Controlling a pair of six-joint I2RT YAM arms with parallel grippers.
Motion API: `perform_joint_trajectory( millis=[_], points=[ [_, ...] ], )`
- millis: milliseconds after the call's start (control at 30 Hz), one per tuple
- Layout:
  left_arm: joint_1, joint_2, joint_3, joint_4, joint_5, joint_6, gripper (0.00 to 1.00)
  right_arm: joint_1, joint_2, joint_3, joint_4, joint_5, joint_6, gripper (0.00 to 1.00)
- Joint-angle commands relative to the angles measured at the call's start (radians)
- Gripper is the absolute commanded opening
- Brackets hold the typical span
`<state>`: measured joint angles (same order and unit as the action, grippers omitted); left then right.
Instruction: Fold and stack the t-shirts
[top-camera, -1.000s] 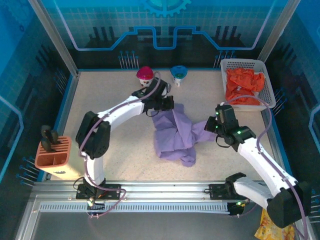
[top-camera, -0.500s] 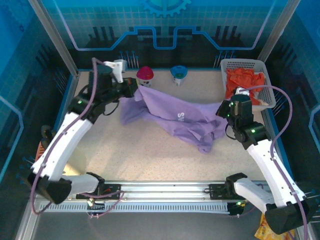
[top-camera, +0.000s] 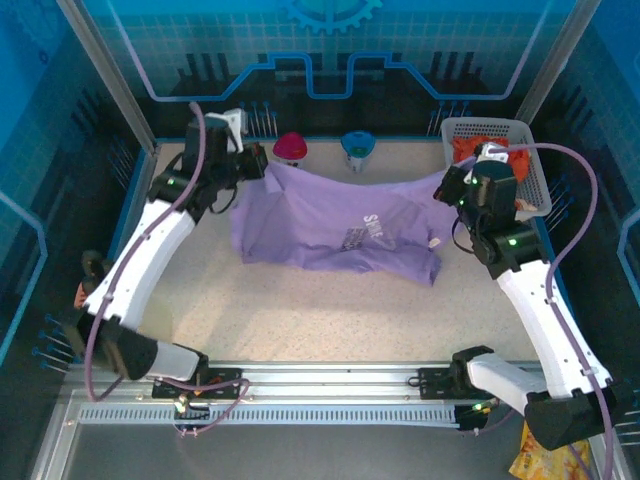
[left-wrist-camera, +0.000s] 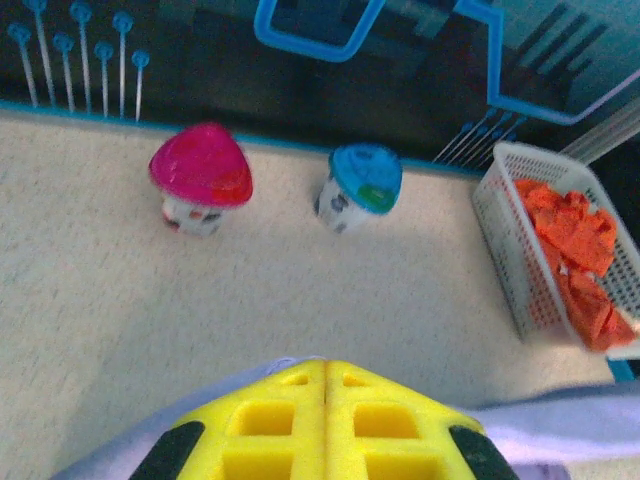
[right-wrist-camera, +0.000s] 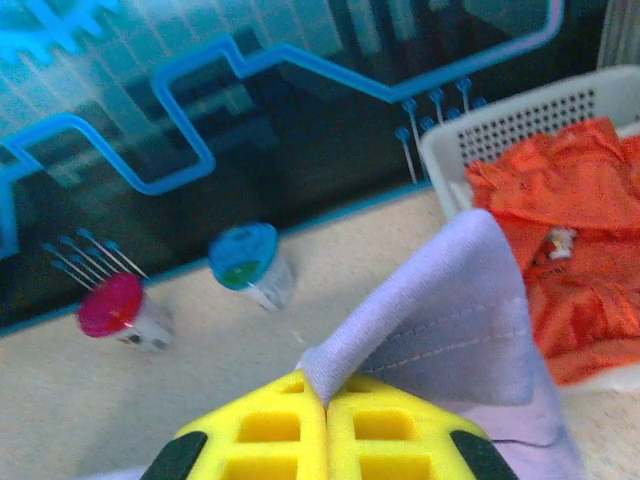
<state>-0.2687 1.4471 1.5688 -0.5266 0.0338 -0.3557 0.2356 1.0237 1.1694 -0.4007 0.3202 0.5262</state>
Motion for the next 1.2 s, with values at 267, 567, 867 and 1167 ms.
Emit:
perform_joint_trajectory(
  millis=[267, 567, 867, 1167],
  points=[
    [-0.046, 0.285, 0.205, 0.180, 0.288, -0.166, 0.00, 0.341, -0.038, -0.119, 0.071, -0.520, -0.174, 0.00],
    [-0.070, 0.567, 0.664, -0.148, 0.394, -0.094, 0.50, 0.757, 0.444, 0.090, 0.269, -0.549, -0.174, 0.10],
    [0.080, 0.212, 0.304, -0.352, 0.086, 0.008, 0.78, 0.734, 0.536, 0.177, 0.146, -0.485, -0.178, 1.00],
    [-0.165, -0.060, -0.383, 0.005, 0.260, -0.226, 0.77, 0.413, 0.295, -0.109, 0.005, -0.236, 0.000, 0.94]
  ],
)
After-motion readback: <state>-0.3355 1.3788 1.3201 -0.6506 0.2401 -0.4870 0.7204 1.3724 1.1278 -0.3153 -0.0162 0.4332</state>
